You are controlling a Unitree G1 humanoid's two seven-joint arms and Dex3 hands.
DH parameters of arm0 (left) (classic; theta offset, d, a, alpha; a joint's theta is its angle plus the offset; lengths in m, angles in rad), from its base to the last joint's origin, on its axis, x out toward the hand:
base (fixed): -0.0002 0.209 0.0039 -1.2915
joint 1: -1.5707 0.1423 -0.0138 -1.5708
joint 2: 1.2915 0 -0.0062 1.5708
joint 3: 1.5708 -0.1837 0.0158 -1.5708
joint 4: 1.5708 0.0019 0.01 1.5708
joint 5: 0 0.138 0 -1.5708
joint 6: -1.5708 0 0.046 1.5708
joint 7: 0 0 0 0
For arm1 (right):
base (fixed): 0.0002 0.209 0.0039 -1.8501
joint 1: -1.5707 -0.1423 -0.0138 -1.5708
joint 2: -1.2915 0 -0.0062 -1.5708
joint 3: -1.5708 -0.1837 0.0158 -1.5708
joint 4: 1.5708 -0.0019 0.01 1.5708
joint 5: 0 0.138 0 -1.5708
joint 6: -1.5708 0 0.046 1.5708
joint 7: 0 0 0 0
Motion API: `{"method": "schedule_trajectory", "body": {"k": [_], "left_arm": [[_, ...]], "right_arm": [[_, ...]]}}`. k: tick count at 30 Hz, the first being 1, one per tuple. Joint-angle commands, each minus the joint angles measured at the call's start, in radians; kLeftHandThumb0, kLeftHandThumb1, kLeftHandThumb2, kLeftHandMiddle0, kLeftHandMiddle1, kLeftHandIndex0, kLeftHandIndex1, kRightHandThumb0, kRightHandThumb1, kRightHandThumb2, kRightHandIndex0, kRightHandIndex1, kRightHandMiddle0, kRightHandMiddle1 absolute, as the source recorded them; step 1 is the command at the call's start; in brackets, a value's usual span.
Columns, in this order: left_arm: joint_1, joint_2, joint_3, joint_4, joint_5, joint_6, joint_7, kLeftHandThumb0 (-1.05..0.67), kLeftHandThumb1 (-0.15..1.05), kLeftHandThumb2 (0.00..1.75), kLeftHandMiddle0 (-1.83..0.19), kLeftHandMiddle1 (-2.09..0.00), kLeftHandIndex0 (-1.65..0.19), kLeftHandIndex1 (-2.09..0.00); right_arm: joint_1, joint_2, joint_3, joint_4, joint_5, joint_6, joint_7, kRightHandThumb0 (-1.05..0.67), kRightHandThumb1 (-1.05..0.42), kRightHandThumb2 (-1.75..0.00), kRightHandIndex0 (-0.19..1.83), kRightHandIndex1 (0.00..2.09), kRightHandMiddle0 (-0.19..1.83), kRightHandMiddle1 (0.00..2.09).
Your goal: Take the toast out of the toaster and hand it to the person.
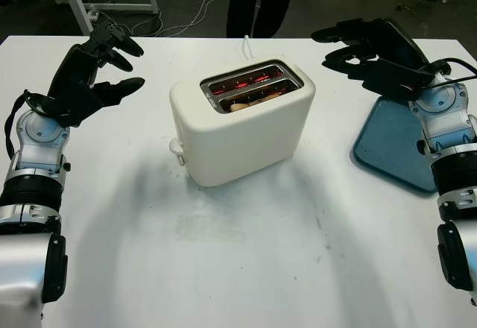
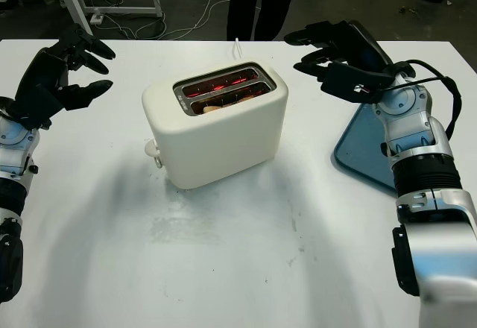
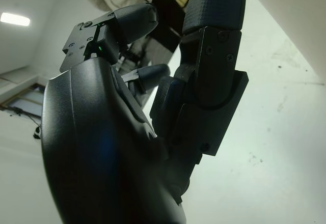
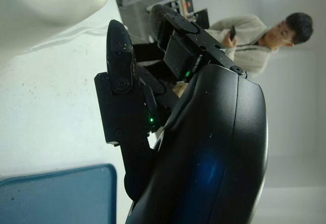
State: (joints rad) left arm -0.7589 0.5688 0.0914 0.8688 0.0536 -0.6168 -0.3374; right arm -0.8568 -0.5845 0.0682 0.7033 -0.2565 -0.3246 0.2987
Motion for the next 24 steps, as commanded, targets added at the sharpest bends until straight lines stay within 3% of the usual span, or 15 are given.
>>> {"method": "schedule_trajectory", "body": {"k": [1, 24], "left_arm": [[-0.016, 0.002, 0.002, 0.004, -0.001, -0.006, 0.005, -1.05, 0.92, 0.27, -0.06, -1.64, -0.11, -1.49], [-0.015, -0.003, 0.006, 0.002, -0.014, 0.000, -0.006, -1.05, 0.92, 0.25, -0.07, -1.62, -0.12, -1.48]], "right_arm": [[-0.009, 0.001, -0.001, -0.003, 0.004, -0.021, -0.004, -0.40, -0.92, -0.24, 0.94, 0.01, 0.77, 0.00], [-0.008, 0.001, -0.004, -0.009, 0.010, -0.011, 0.002, -0.41, -0.92, -0.24, 0.93, 0.00, 0.77, 0.00]]}}
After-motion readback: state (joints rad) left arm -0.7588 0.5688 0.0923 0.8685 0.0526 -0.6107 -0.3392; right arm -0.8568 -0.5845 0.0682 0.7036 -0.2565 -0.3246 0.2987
